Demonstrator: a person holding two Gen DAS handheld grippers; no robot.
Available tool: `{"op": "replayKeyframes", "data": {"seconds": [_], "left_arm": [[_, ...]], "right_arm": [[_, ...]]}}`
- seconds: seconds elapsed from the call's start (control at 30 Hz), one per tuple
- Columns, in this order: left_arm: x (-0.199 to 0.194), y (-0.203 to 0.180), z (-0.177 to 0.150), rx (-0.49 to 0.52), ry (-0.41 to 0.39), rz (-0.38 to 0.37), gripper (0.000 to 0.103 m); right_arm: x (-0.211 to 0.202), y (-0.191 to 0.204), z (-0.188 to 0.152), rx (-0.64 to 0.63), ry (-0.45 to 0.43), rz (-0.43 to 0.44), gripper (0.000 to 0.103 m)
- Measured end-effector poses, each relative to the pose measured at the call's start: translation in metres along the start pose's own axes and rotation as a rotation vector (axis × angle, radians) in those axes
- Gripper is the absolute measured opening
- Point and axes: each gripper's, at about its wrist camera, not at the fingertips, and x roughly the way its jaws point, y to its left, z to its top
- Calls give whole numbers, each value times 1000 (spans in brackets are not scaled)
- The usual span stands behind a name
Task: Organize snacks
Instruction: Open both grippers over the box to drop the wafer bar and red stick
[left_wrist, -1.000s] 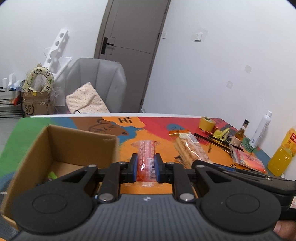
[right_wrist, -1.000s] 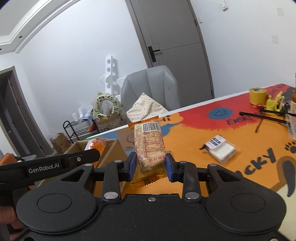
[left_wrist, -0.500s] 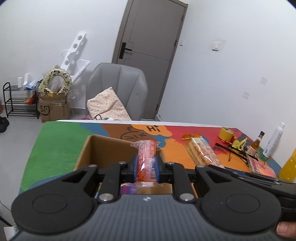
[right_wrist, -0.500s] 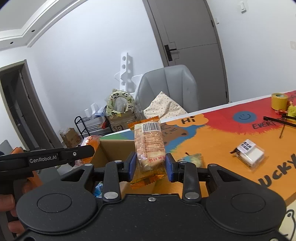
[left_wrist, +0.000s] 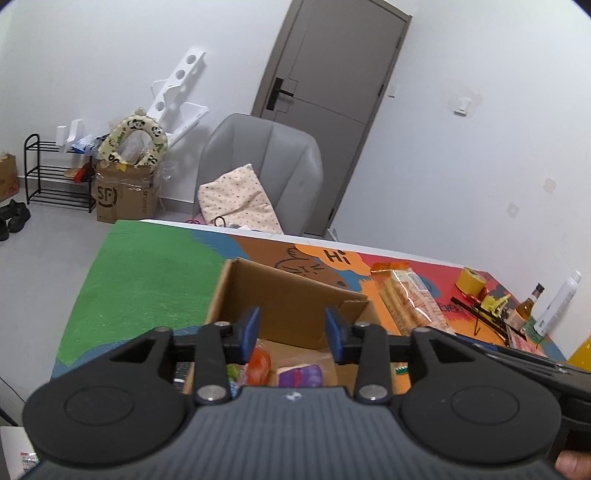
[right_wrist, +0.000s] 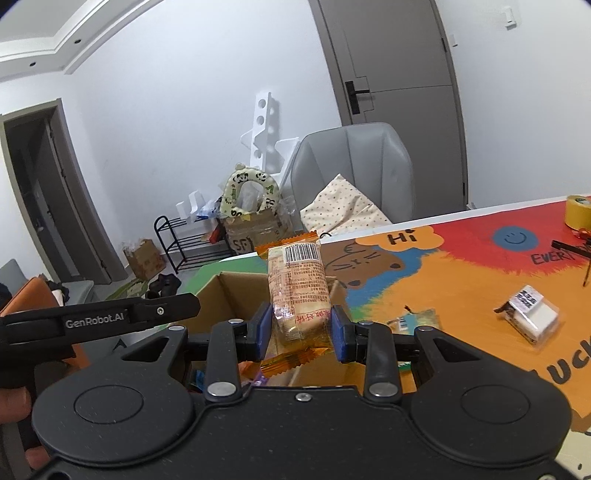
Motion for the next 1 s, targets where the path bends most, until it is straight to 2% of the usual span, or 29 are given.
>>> {"op": "replayKeyframes", "data": {"seconds": [0.23,0.5,0.53,0.63,0.67,0.73,0.83,1.0], "left_arm": [[-5,22,4,-38,-13,20,51],[-4,32,8,-58,-15,20,54],[-4,33,8,-60,-15,20,55],[-1,33,9,-63,-14,20,56],[0,33,9,-64,-13,20,57],[0,31,9,-61,-15,19,60],[2,28,8,-55,-13,19,61],[4,14,7,-33,-8,14,65]], "right_arm": [[20,18,5,-31,27,22,31],[38,32,10,-72,66,66,32],[40,32,10,-77,71,54,33],[43,27,11,-67,70,-48,45],[41,24,11,-58,66,-66,45],[36,19,11,-47,59,-59,47],[29,16,10,-48,46,-72,57],[23,3,6,-23,51,-84,57]]}}
